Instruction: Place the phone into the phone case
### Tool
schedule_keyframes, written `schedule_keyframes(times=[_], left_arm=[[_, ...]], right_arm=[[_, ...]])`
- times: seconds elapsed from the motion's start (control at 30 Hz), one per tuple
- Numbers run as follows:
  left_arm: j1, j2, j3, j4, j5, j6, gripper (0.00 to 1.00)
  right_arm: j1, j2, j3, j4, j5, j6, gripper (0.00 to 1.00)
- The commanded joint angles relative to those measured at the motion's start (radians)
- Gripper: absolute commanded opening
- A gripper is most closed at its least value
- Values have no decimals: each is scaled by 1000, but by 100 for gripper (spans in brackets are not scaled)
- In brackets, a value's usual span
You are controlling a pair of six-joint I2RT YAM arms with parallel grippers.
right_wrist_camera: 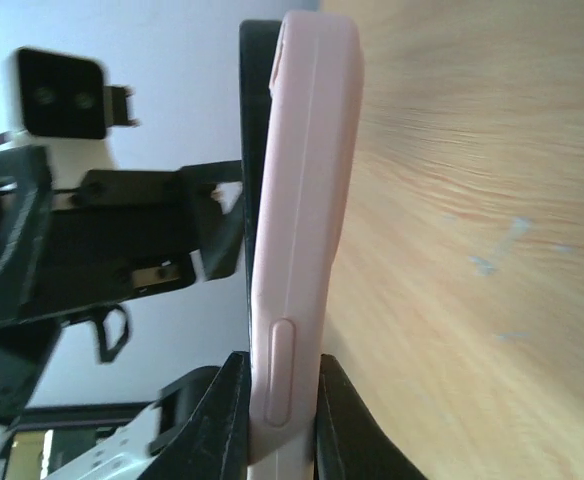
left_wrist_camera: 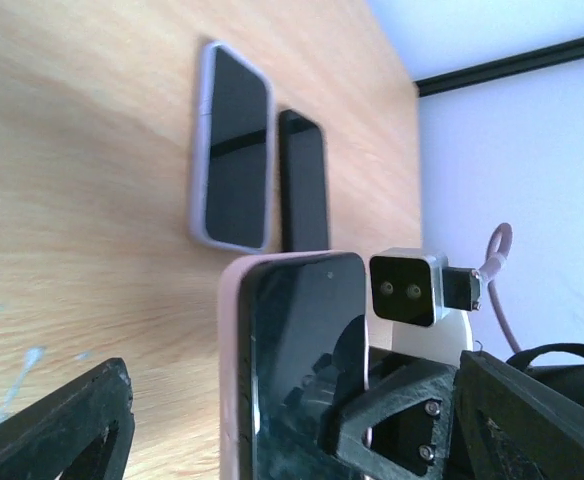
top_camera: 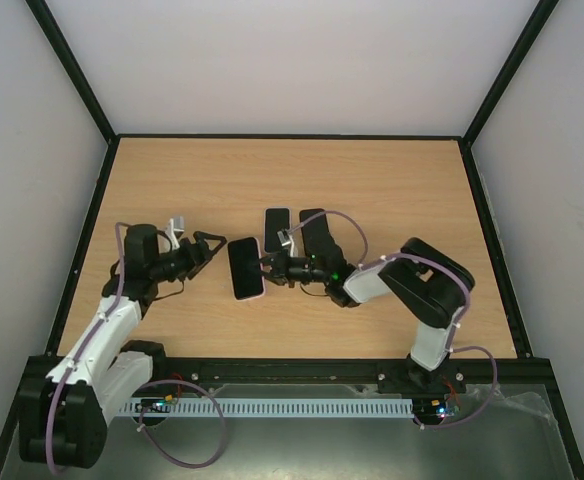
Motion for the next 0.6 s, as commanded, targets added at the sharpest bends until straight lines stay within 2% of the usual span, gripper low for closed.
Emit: schedule_keyframes(times=[0.0, 0.13, 0.23, 0.33, 0.43, 0.57], left_arm=[[19, -60, 78, -8, 135, 19, 88], [21, -123, 102, 110, 233, -87, 97], [22, -148, 94, 245, 283, -169, 97], [21, -156, 98, 278, 301, -185, 96], [21, -166, 89, 327, 311, -219, 90], [19, -183, 44, 466, 312, -326, 71]], right_arm=[[0, -138, -3, 116, -56, -13, 9], [0, -208, 1, 204, -91, 36, 10], [1, -234, -4, 299, -111, 83, 10], [1, -260, -16, 367, -111, 106, 10], [4, -285, -24, 374, -113, 95, 10], [4, -316, -28, 330, -112, 64, 10]])
